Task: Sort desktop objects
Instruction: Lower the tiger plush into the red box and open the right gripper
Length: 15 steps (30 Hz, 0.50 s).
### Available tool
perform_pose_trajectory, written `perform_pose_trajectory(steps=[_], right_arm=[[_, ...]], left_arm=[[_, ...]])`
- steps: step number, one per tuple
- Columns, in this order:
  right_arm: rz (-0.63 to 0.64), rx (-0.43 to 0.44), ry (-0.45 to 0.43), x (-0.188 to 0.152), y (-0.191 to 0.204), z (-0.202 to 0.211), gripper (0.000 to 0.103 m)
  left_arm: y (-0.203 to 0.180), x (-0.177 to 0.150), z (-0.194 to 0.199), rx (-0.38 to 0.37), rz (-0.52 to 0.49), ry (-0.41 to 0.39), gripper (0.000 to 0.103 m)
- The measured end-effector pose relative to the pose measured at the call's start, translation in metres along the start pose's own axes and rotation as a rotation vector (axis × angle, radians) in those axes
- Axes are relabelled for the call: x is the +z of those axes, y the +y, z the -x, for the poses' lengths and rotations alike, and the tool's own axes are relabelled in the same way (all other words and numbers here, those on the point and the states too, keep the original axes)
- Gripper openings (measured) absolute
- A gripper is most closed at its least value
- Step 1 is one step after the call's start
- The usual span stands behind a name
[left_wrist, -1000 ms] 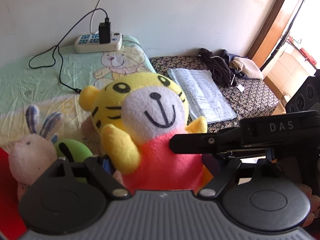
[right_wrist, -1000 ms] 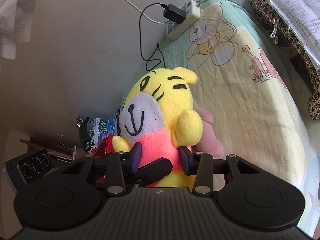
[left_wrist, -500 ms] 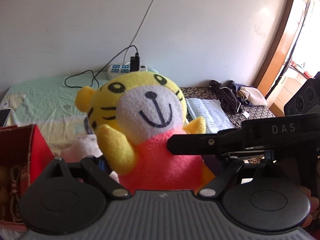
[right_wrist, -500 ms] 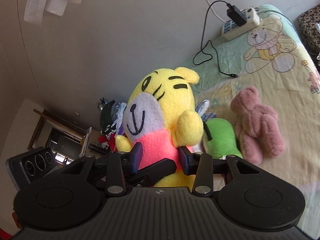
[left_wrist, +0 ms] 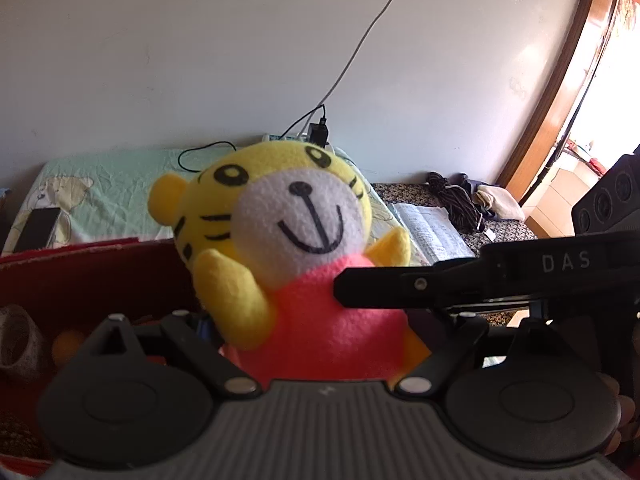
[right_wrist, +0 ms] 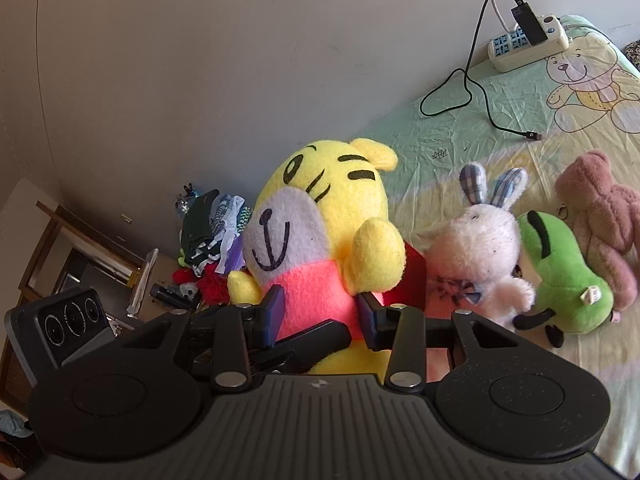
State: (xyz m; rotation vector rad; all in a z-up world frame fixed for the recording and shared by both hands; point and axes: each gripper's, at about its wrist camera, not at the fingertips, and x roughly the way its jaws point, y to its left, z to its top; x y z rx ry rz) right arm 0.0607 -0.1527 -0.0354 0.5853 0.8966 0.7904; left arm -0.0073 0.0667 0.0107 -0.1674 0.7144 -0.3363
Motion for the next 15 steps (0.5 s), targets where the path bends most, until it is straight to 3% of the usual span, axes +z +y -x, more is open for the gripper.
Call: perform_pose_trajectory(steps=[7, 15], right_arm=[[0.044, -0.166, -0.065, -0.022, 0.037, -0.038, 0.043], [0.070, -0.344, -0.133, -0.041, 0.059, -0.067, 0.043]], left_arm=[[0.070, -0.010, 0.003, -0.144, 0.027, 0.026, 0.089], [0.119, -0.022, -0.020, -0.268, 0.080, 0.087, 0.093]])
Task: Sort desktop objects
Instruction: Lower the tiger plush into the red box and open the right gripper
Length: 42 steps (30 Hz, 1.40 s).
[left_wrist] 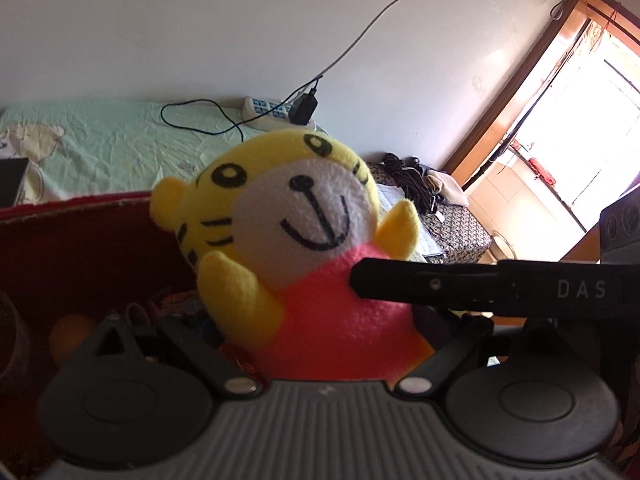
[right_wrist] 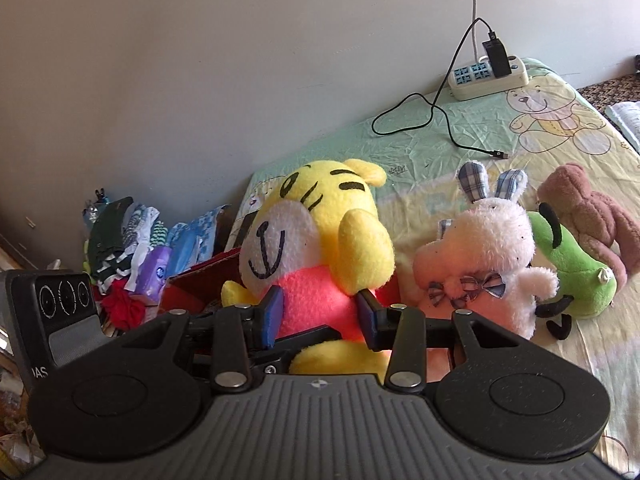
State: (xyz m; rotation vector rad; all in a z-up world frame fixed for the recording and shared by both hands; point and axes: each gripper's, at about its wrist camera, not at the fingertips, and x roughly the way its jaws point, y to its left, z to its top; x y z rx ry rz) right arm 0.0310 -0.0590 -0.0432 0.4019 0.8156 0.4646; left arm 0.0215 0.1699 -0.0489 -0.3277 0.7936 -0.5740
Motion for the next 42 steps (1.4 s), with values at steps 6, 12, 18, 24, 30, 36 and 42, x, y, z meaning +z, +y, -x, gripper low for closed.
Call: perform_pose_trajectory(steps=[6, 12, 18, 24, 30, 36, 42], right_arm=[[0.013, -0.068, -0.018, -0.004, 0.014, -0.009, 0.044], [0.025, -0.122, -0.034, -0.007, 0.029, -0.018, 0.046], [0.000, -0.163, -0.045, -0.008, 0.036, -0.031, 0.045], [-0.011, -0.159, -0.067, -0.011, 0.036, -0.034, 0.045], [-0.043, -0.100, -0.034, 0.001, 0.026, -0.032, 0.046], [0.064, -0.064, -0.033, 0.022, 0.023, -0.048, 0.047], [0.094, -0.035, 0.094, 0.032, 0.021, -0.079, 0.046]], left_arm=[[0.023, 0.001, 0.006, -0.035, 0.028, 0.013, 0.096], [0.031, -0.006, 0.029, 0.002, 0.035, 0.011, 0.096], [0.041, -0.010, 0.039, 0.062, 0.057, 0.003, 0.091], [0.046, -0.006, 0.026, 0.049, 0.065, 0.031, 0.090], [0.049, 0.000, 0.017, 0.023, 0.046, 0.053, 0.091], [0.058, 0.004, 0.014, -0.018, 0.071, 0.070, 0.091], [0.058, 0.009, 0.008, -0.002, 0.056, 0.072, 0.091]])
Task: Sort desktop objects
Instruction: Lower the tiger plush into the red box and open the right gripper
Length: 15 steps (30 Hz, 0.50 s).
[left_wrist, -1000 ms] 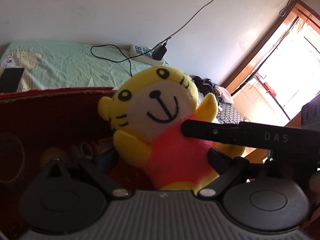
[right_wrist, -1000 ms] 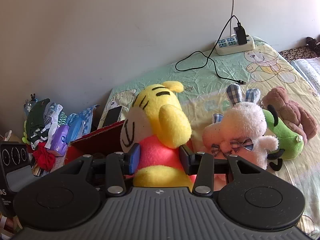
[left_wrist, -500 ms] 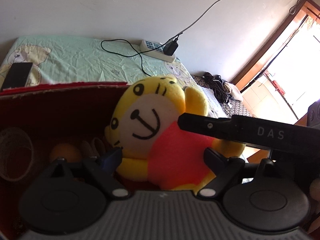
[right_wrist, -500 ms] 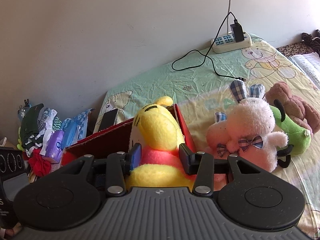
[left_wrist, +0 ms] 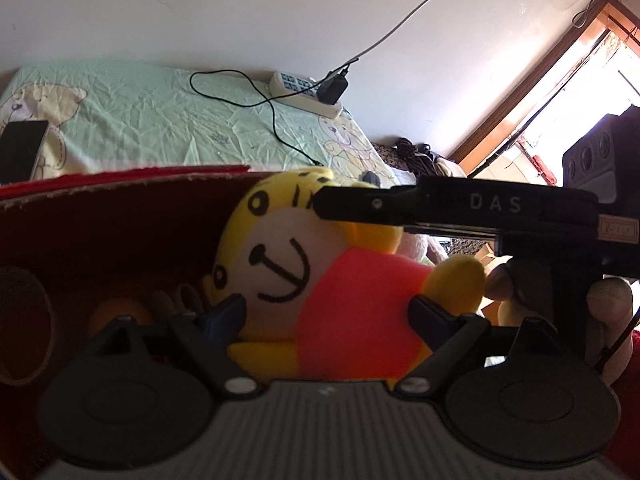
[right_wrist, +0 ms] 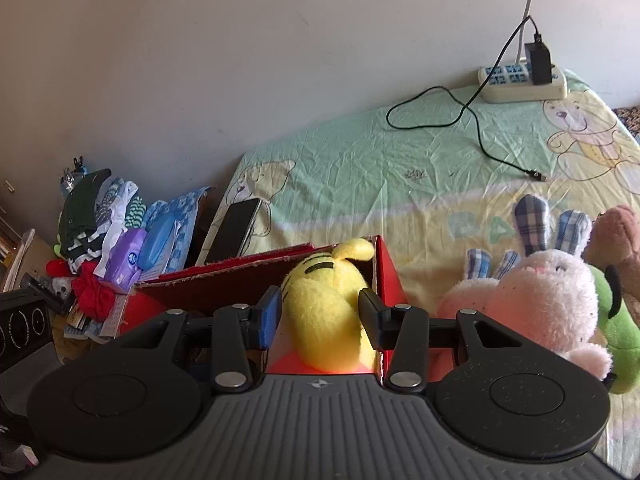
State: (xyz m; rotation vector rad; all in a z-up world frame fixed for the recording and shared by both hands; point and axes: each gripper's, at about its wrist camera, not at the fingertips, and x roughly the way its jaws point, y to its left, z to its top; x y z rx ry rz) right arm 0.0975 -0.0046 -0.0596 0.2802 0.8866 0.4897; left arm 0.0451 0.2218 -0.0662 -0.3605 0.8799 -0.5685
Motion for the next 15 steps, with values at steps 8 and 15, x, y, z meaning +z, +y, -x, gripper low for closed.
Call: perform_pose_trajectory(steps=[8, 15], right_arm=[[-0.029, 0.002, 0.006, -0.002, -0.001, 0.010, 0.026], [-0.007, 0.034, -0.246, -0.010, 0.015, 0.051, 0.026]], left_arm=[[0.006, 0.003, -0.001, -0.037, 0.036, 0.015, 0.090], [-0.016, 0.009, 0.017, 0.004, -0.052, -0.062, 0.093]])
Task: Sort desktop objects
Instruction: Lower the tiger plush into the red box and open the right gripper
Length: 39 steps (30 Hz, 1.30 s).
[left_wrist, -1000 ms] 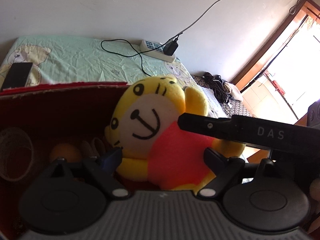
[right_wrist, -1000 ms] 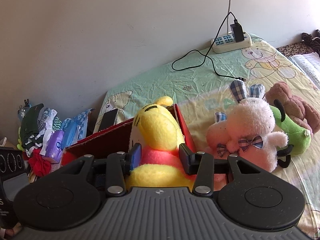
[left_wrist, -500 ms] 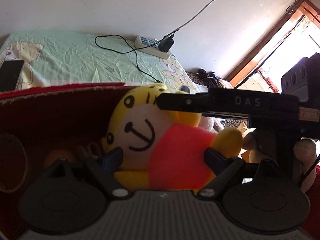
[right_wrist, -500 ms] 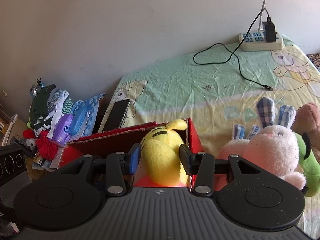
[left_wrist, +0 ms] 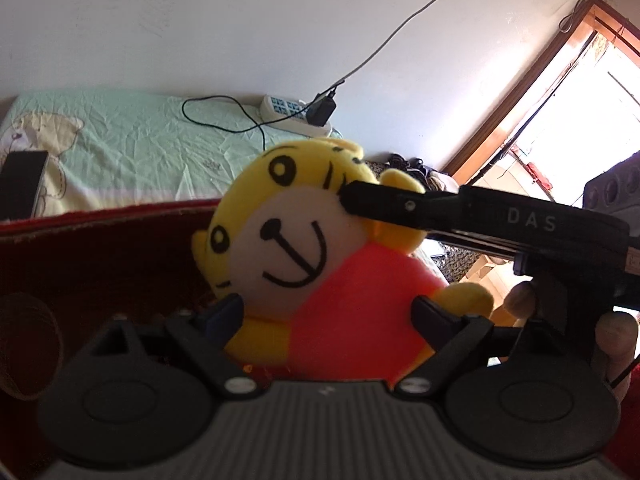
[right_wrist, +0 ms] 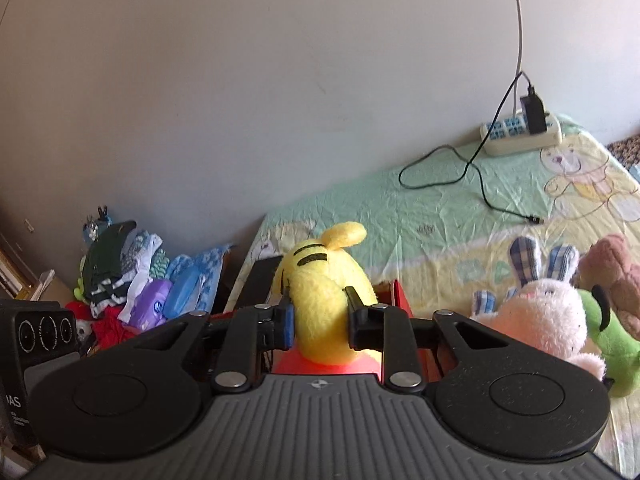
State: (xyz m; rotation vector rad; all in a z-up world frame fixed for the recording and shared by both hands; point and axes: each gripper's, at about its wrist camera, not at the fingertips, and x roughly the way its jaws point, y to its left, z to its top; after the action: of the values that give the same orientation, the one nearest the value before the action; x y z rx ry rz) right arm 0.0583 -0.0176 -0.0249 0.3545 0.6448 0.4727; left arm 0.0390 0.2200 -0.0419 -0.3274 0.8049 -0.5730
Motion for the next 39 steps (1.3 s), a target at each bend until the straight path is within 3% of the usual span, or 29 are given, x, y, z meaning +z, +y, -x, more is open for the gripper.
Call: perform_pose_trajectory(steps=[6, 9, 13, 16, 18, 20, 23, 29, 31, 39], right_arm=[[-0.050, -0.101, -0.109, -0.016, -0.003, -0.008, 0.026], [-0.062, -0.109, -0.163, -0.030, 0.002, -0.003, 0.028], [0.010, -0.156, -0.185, -0.040, 0.017, 0.001, 0.028], [0.049, -0.178, -0.157, -0.051, 0.019, -0.006, 0.031], [0.019, -0.184, -0.124, -0.057, 0.015, -0.009, 0.032], [-0.027, -0.211, -0.106, -0.056, 0.006, -0.013, 0.031], [-0.087, -0.215, -0.067, -0.051, -0.010, -0.021, 0.030], [-0.047, -0.223, -0.073, -0.055, -0.003, -0.020, 0.030], [-0.053, -0.211, -0.060, -0.055, -0.005, -0.020, 0.030], [-0.038, -0.220, -0.113, -0.052, 0.004, -0.002, 0.031]], left_arm=[[0.001, 0.010, -0.018, 0.062, -0.077, 0.013, 0.099], [0.005, 0.007, -0.020, 0.077, -0.100, 0.029, 0.102], [0.012, -0.003, -0.011, 0.077, -0.122, 0.055, 0.102], [0.022, -0.008, -0.016, 0.120, -0.104, 0.095, 0.100], [0.030, -0.010, -0.021, 0.180, -0.090, 0.118, 0.091], [0.035, -0.009, -0.026, 0.193, -0.065, 0.145, 0.087], [0.030, -0.008, -0.031, 0.238, -0.083, 0.149, 0.087], [0.025, -0.009, -0.039, 0.263, -0.083, 0.163, 0.089], [0.024, -0.008, -0.040, 0.294, -0.072, 0.170, 0.097], [0.022, -0.008, -0.042, 0.333, -0.044, 0.176, 0.100]])
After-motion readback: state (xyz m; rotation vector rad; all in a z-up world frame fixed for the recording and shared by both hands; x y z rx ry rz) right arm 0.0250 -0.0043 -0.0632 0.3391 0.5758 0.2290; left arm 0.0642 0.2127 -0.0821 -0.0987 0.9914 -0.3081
